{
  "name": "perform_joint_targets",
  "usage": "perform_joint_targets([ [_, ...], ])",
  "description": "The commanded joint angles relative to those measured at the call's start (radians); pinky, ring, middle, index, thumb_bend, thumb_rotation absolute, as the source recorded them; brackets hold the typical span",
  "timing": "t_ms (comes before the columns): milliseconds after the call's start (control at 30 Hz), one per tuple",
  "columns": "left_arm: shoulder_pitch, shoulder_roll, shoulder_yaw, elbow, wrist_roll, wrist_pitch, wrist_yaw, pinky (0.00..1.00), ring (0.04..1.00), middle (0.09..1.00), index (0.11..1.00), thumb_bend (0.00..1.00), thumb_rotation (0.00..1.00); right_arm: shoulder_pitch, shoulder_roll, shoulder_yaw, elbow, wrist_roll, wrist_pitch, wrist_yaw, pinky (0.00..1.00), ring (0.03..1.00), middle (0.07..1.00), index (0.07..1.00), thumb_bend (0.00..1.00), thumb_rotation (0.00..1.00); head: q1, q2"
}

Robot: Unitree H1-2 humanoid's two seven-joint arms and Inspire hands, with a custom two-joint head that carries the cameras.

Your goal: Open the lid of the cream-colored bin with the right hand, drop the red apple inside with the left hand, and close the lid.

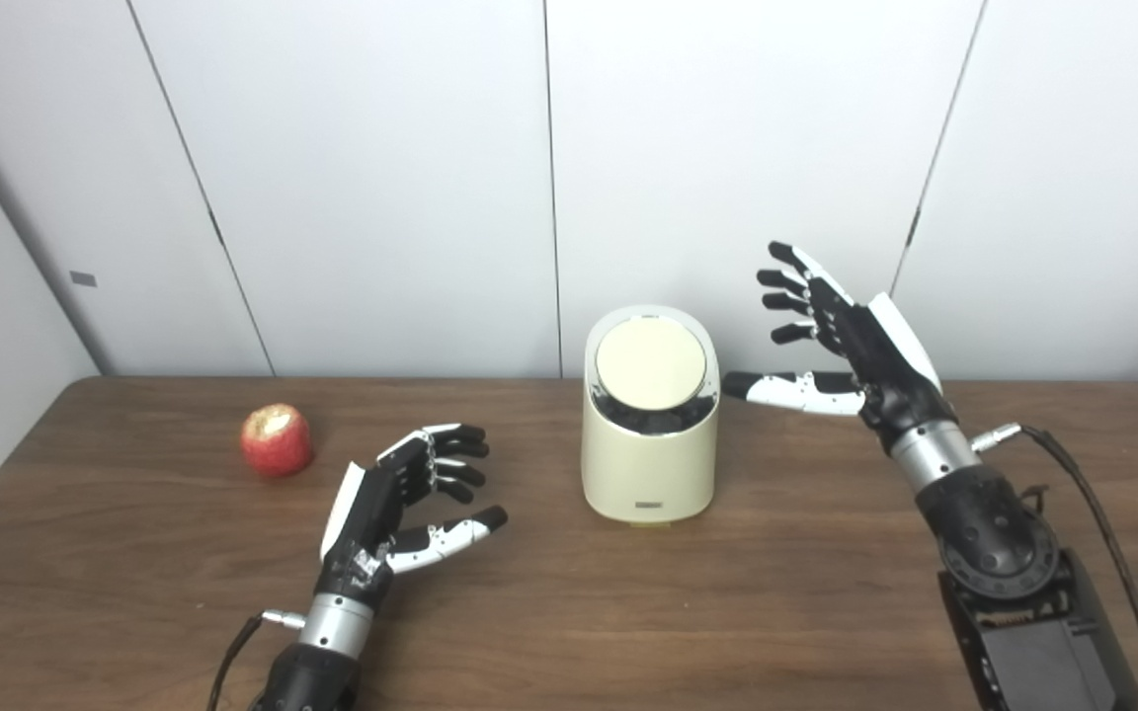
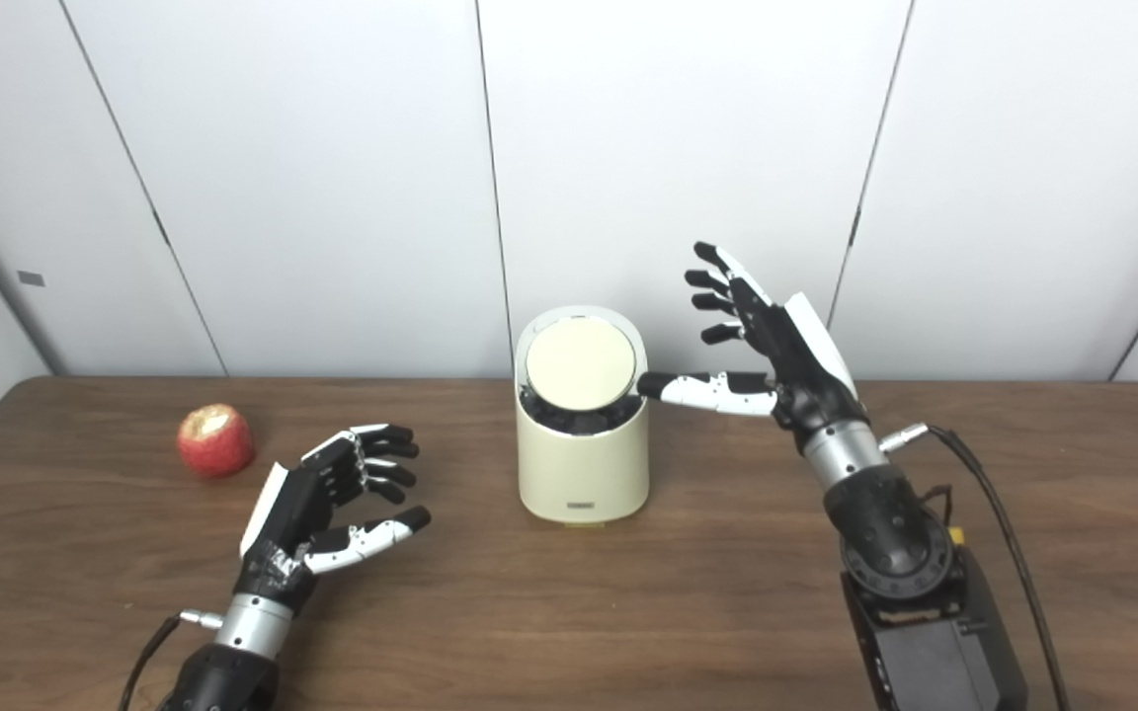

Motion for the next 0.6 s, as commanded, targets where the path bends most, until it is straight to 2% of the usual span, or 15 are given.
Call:
perform_joint_targets([
  [0, -0.006, 0.001, -0.001, 0.004, 0.002, -0.021, 0.007, 0.52, 0.591, 0.686, 0.708, 0.69, 0.02, -0.071, -0.013, 0.014, -0.040, -0.022, 0.019, 0.006, 0.67, 0.847, 0.891, 0.959, 0.74, 0.43, -0.001, 0.001],
  [167, -0.016, 0.003, -0.003, 0.040, 0.000, -0.062, 0.003, 0.52, 0.593, 0.689, 0.709, 0.68, 0.02, -0.116, -0.023, 0.050, -0.025, -0.069, 0.049, 0.007, 0.66, 0.836, 0.890, 0.960, 0.73, 0.43, -0.004, 0.000],
  [400, -0.024, -0.001, -0.003, 0.061, -0.015, -0.072, -0.006, 0.52, 0.595, 0.690, 0.708, 0.68, 0.01, -0.178, -0.012, 0.089, 0.047, -0.118, 0.053, -0.006, 0.66, 0.829, 0.905, 0.960, 0.75, 0.45, -0.016, -0.008],
  [567, -0.035, 0.003, -0.007, 0.076, -0.007, -0.086, -0.008, 0.52, 0.591, 0.688, 0.708, 0.68, 0.03, -0.210, 0.000, 0.110, 0.086, -0.147, 0.070, -0.001, 0.68, 0.851, 0.907, 0.953, 0.77, 0.42, -0.027, -0.009],
])
